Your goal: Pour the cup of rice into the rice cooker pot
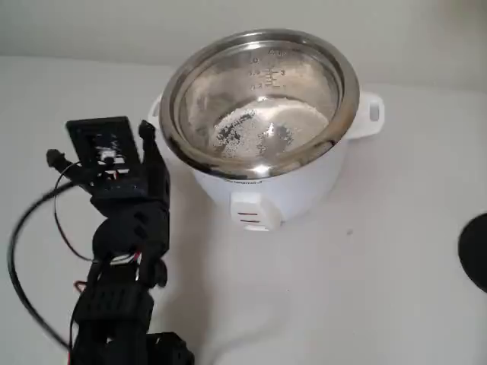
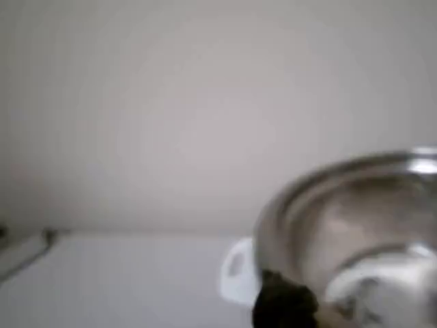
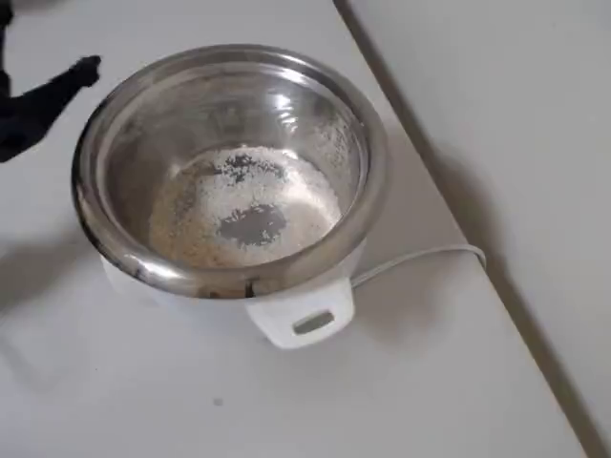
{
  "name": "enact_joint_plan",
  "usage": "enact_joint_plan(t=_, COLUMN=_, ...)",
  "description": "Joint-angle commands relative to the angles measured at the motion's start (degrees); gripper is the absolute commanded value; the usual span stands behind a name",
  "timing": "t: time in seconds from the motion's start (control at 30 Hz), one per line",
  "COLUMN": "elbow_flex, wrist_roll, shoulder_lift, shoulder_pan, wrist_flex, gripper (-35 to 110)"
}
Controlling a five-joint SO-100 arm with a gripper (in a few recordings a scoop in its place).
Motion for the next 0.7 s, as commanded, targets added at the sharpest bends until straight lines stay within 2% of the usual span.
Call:
enact_joint_plan(t=0.0, elbow_flex=-1.0, wrist_roll=10.1, shoulder_lift=15.7, shoulder_pan=6.3, wrist_flex=17.1, gripper=57)
enact_joint_plan(t=0.13, elbow_flex=-7.8, wrist_roll=25.7, shoulder_lift=20.7, shoulder_pan=12.9, wrist_flex=37.0, gripper=54)
enact_joint_plan(t=0.27, elbow_flex=-14.2, wrist_roll=42.9, shoulder_lift=20.7, shoulder_pan=18.1, wrist_flex=50.4, gripper=45)
enact_joint_plan(t=0.33, elbow_flex=-18.2, wrist_roll=52.7, shoulder_lift=20.7, shoulder_pan=19.0, wrist_flex=59.6, gripper=36)
enact_joint_plan(t=0.43, elbow_flex=-23.6, wrist_roll=62.4, shoulder_lift=20.7, shoulder_pan=19.0, wrist_flex=72.2, gripper=23)
enact_joint_plan(t=0.53, elbow_flex=-25.0, wrist_roll=65.1, shoulder_lift=20.7, shoulder_pan=17.8, wrist_flex=80.1, gripper=14)
enact_joint_plan(t=0.67, elbow_flex=-22.1, wrist_roll=64.8, shoulder_lift=20.7, shoulder_pan=17.3, wrist_flex=84.5, gripper=1)
